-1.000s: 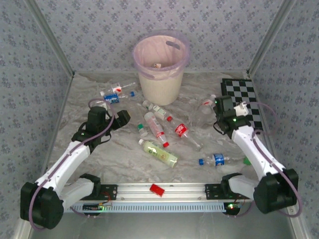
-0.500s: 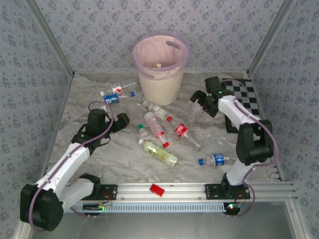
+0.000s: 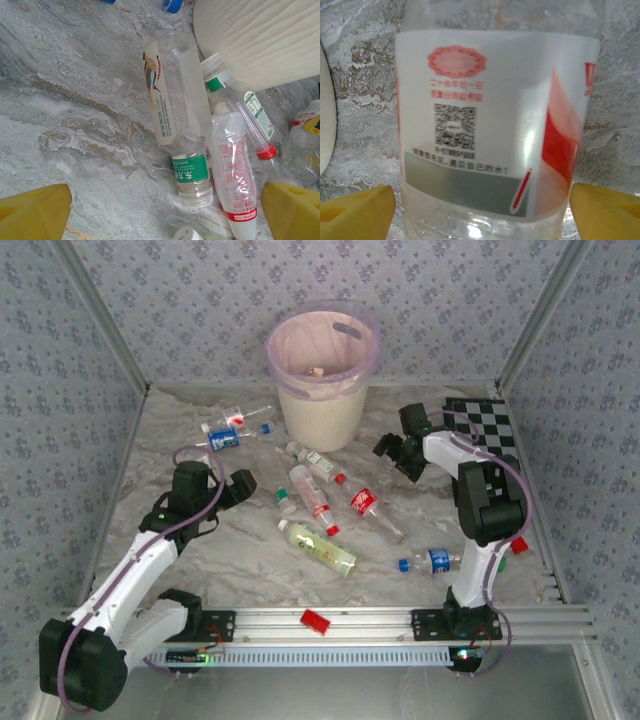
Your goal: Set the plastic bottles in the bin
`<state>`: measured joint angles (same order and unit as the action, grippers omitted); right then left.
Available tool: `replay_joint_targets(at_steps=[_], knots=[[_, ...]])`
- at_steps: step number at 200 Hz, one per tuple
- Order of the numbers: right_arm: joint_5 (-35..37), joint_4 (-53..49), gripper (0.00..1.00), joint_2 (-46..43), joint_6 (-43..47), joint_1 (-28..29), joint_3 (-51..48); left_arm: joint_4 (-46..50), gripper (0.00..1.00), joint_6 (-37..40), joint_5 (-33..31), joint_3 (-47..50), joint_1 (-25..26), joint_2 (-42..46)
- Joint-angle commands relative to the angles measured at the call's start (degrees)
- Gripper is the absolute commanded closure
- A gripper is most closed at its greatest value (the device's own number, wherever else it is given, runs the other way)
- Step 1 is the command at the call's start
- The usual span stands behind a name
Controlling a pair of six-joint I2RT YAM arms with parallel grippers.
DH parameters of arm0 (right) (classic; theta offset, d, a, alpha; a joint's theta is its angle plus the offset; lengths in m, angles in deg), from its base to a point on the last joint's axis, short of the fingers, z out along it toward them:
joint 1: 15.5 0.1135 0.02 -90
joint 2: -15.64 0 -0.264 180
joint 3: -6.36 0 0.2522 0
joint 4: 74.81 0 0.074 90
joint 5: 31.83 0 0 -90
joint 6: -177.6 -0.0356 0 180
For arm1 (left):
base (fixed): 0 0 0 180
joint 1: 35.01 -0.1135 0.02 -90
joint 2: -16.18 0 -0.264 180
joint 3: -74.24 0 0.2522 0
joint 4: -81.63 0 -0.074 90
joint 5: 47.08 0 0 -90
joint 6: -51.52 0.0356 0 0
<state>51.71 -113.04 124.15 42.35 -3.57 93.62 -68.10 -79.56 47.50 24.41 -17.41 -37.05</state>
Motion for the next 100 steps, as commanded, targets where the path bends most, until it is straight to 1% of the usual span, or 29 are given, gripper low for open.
replay_joint_targets(at_steps=[1, 17, 36, 47, 55, 61, 80, 83, 87, 96, 100], knots=[[3.4, -2.1, 0.15, -3.9, 2.2, -0.8, -0.3, -0.5, 0.03, -0.5, -0.4, 0.6, -0.3, 1.0], [3.3, -2.1, 0.28, -5.9, 3.1, -1.8, -1.7, -1.5, 0.03, -1.0, 0.2, 0.4, -0.4, 0.1], [2.4, -2.1, 0.32, -8.6, 4.0, -3.1, -3.4, -1.7, 0.03, -1.1, 0.7, -0.3, -0.4, -1.2], [2.2, -2.1, 0.39, -10.6, 5.0, -3.6, -4.3, -1.6, 0.03, -1.1, 0.8, -0.6, -0.4, -1.6], [2.0, -2.6, 0.40, -11.9, 5.8, -3.9, -4.5, -1.7, 0.03, -1.1, 0.8, -0.6, -0.3, -1.7], [1.6, -3.5, 0.43, -12.8, 6.7, -4.2, -4.2, -1.9, 0.03, -1.1, 0.8, -0.7, -0.3, -1.8], [1.4, -7.1, 0.44, -15.7, 8.8, -5.0, -2.3, -2.1, 0.03, -1.1, 0.6, -0.8, -0.4, -2.2], [1.4, -7.6, 0.45, -16.2, 10.7, -5.1, -1.9, -2.2, 0.03, -1.2, 0.6, -0.8, -0.4, -2.3], [1.4, -8.2, 0.48, -16.9, 11.6, -5.2, -1.5, -2.3, 0.03, -1.2, 0.7, -0.8, -0.4, -2.5], [0.9, -9.2, 0.49, -18.3, 13.0, -5.5, -0.5, -2.7, 0.03, -1.3, 0.9, -0.9, -0.4, -3.0], [0.4, -9.6, 0.52, -18.9, 13.6, -5.7, 0.0, -3.0, 0.03, -1.4, 1.0, -0.9, -0.4, -3.2]])
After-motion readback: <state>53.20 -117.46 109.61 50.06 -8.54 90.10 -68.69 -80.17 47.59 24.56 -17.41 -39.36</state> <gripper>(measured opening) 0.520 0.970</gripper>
